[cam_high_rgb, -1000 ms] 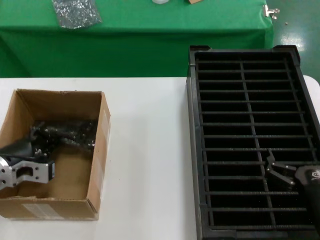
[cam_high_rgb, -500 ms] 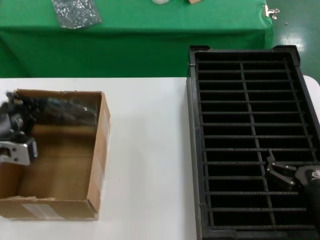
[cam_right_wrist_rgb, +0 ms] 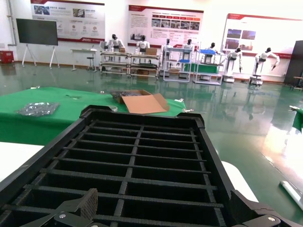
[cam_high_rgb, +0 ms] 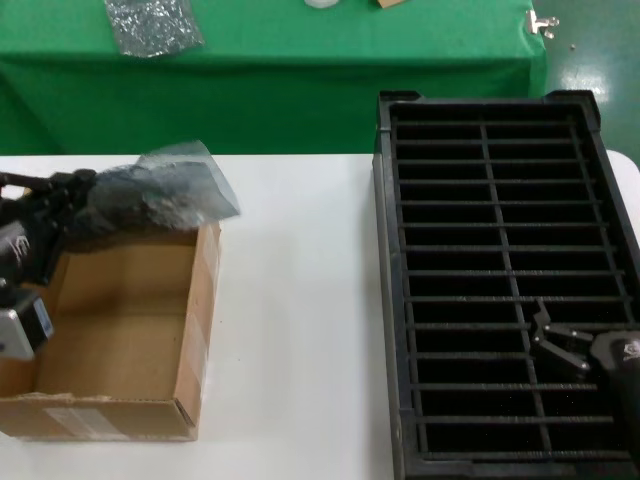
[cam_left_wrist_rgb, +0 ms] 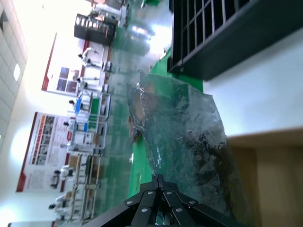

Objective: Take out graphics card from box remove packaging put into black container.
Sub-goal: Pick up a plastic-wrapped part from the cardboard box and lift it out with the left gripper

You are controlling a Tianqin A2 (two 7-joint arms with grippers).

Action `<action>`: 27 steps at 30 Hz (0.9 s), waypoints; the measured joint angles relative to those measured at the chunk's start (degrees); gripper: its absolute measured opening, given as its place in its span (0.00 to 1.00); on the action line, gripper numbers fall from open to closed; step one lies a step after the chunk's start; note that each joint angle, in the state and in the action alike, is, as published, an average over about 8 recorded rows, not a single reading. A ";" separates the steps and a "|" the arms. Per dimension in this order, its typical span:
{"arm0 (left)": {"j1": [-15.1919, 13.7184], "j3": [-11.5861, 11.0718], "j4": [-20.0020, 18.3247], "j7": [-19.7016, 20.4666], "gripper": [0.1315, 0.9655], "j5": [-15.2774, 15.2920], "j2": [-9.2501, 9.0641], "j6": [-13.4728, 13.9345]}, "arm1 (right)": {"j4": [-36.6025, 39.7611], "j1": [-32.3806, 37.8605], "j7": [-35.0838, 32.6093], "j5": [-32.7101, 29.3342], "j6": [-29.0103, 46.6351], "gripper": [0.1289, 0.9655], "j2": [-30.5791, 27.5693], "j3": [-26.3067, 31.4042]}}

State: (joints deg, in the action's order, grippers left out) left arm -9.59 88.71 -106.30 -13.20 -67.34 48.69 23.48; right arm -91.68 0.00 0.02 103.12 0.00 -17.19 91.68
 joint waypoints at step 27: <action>5.05 4.48 -6.86 -4.12 0.01 -8.10 0.27 -0.69 | -2.14 -0.39 -7.52 2.73 12.82 1.00 1.97 -3.36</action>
State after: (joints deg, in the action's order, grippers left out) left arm -4.54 93.20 -113.16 -17.32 -75.44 48.96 22.79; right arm -93.81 -0.39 -7.50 105.85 12.82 -15.23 88.31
